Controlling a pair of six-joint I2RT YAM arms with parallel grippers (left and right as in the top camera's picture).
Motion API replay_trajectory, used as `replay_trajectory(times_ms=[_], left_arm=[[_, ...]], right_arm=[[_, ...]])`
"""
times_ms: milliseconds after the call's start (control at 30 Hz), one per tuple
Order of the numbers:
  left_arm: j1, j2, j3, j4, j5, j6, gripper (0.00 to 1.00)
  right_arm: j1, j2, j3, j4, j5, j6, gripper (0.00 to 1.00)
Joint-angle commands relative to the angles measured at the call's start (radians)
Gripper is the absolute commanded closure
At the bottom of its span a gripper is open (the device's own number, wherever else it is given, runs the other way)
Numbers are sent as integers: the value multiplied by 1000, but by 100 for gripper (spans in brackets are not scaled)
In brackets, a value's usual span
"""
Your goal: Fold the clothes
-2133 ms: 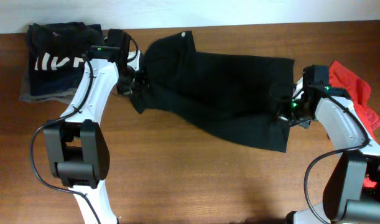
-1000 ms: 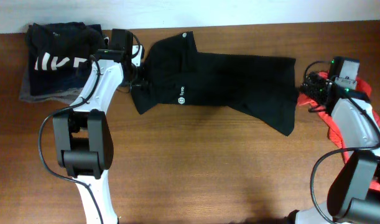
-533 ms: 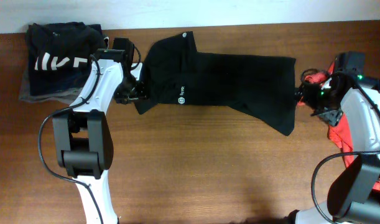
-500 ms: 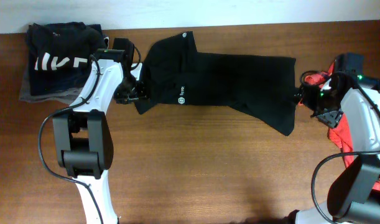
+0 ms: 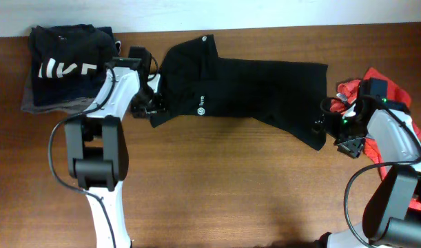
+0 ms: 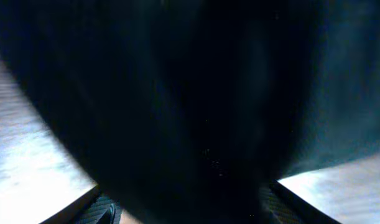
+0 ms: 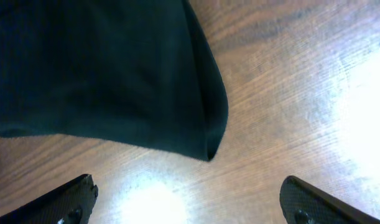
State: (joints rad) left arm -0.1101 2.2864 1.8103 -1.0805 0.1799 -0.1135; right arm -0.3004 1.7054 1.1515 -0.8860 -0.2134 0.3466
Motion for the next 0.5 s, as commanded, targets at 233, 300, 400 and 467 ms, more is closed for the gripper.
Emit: replay_trajectory(times_ms=[233, 300, 400, 467], left_arm=[[8, 40, 10, 16, 22, -1, 40], [8, 40, 10, 23, 21, -1, 40], [10, 40, 10, 26, 22, -1, 40], [10, 40, 10, 32, 22, -1, 40]], right_arm=[[34, 3, -90, 117, -37, -111, 8], [48, 3, -92, 135, -37, -118, 13], [73, 6, -93, 169, -10, -133, 20], [86, 13, -93, 182, 27, -133, 20]])
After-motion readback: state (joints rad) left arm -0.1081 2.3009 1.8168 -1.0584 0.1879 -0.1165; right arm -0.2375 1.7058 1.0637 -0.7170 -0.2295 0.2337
